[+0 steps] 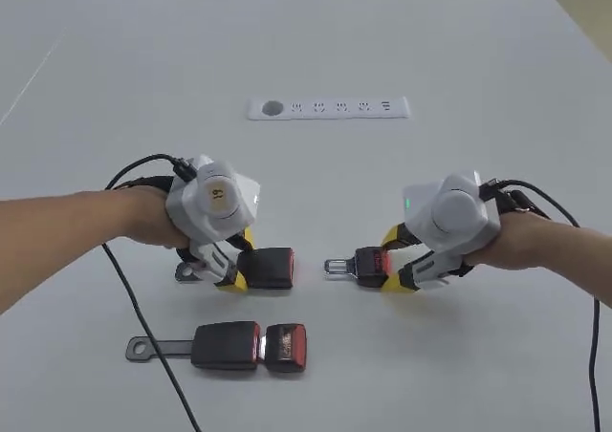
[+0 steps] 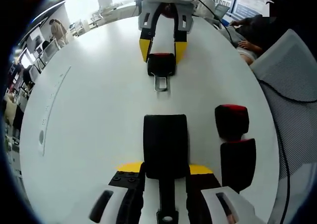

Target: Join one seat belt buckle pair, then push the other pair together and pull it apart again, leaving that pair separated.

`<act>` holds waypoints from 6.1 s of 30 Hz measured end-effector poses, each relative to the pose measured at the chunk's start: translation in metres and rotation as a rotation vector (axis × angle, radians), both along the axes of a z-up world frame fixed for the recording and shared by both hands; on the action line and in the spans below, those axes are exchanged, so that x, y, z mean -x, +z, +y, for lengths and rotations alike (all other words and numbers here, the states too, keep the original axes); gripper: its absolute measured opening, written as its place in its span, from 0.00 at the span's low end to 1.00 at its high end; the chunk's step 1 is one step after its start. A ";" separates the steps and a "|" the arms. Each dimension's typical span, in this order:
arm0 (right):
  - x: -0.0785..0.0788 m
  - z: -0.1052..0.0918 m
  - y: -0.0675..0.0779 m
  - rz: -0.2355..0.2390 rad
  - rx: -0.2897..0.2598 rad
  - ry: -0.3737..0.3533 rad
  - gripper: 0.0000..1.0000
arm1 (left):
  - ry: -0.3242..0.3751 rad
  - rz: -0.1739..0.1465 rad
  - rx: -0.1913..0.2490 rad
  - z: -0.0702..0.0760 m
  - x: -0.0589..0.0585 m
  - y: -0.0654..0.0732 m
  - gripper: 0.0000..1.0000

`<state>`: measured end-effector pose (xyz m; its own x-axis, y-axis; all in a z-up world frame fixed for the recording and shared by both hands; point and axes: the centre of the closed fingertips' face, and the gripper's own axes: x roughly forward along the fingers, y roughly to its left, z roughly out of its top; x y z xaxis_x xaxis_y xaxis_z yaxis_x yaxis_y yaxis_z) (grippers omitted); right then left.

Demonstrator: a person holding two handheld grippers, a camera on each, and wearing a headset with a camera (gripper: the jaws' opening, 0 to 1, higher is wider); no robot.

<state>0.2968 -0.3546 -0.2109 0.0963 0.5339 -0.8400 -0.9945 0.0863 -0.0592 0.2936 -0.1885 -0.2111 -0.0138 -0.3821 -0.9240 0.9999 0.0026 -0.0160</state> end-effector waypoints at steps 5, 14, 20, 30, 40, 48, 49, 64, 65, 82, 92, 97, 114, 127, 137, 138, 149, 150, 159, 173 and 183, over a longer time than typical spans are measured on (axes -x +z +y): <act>0.001 0.000 -0.001 -0.001 -0.003 0.008 0.31 | 0.001 0.003 0.008 0.000 0.001 0.000 0.33; 0.003 0.001 0.000 -0.017 -0.001 0.034 0.31 | 0.015 0.011 0.013 0.000 0.001 -0.001 0.32; 0.003 0.001 -0.001 -0.014 0.003 0.032 0.30 | 0.013 0.016 -0.002 0.000 0.000 -0.002 0.32; 0.003 0.004 -0.001 -0.016 0.007 0.036 0.30 | 0.016 0.017 -0.009 0.002 -0.002 -0.004 0.31; 0.002 0.014 -0.001 -0.016 0.003 0.033 0.30 | 0.022 0.019 -0.012 0.001 -0.001 -0.004 0.31; 0.002 0.022 0.000 -0.011 -0.002 0.029 0.30 | 0.029 0.019 -0.022 0.001 0.000 -0.003 0.31; 0.002 0.023 0.000 -0.010 -0.002 0.028 0.30 | 0.029 0.019 -0.023 0.001 0.000 -0.003 0.31; 0.003 0.037 0.003 -0.002 -0.009 0.025 0.30 | 0.035 0.021 -0.034 0.001 -0.001 -0.003 0.31; 0.002 0.039 0.003 -0.001 -0.010 0.024 0.30 | 0.035 0.022 -0.035 0.001 -0.001 -0.004 0.31; 0.005 0.060 0.005 -0.014 -0.027 0.033 0.30 | 0.039 0.020 -0.033 0.000 0.000 -0.002 0.31; 0.003 0.059 0.004 -0.024 -0.034 0.002 0.29 | 0.056 0.020 -0.011 0.000 -0.002 -0.001 0.31; 0.003 0.060 0.004 -0.018 -0.038 -0.007 0.29 | 0.054 0.017 -0.005 0.000 -0.002 0.000 0.31; 0.006 0.076 0.003 -0.005 -0.060 -0.023 0.28 | 0.029 0.013 -0.021 -0.003 0.000 -0.001 0.30; 0.007 0.081 0.008 -0.007 -0.055 -0.039 0.26 | 0.023 0.008 -0.045 -0.004 0.001 -0.001 0.29; 0.008 0.078 0.008 -0.009 -0.054 -0.035 0.26 | 0.018 0.007 -0.046 -0.002 -0.002 -0.004 0.29; 0.008 0.078 0.007 -0.008 -0.055 -0.035 0.26 | 0.017 0.008 -0.046 -0.002 -0.002 -0.004 0.29; 0.007 0.076 0.003 -0.019 -0.032 -0.014 0.27 | -0.002 0.007 -0.049 -0.001 -0.003 -0.003 0.30; 0.006 0.075 0.003 -0.019 -0.030 -0.010 0.27 | -0.007 0.006 -0.051 -0.001 -0.002 -0.003 0.30; 0.008 0.073 0.004 -0.016 -0.028 -0.005 0.27 | -0.011 0.005 -0.067 0.000 -0.002 -0.003 0.30; 0.007 0.060 0.003 -0.017 -0.037 0.000 0.28 | -0.015 0.004 -0.067 -0.001 0.000 -0.001 0.31; 0.007 0.061 0.003 -0.018 -0.040 0.001 0.29 | -0.016 0.005 -0.065 -0.002 0.001 0.000 0.32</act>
<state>0.2893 -0.2940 -0.2075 0.1104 0.5669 -0.8164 -0.9934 0.0880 -0.0732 0.2931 -0.1901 -0.2116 -0.0243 -0.3207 -0.9469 0.9997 -0.0122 -0.0215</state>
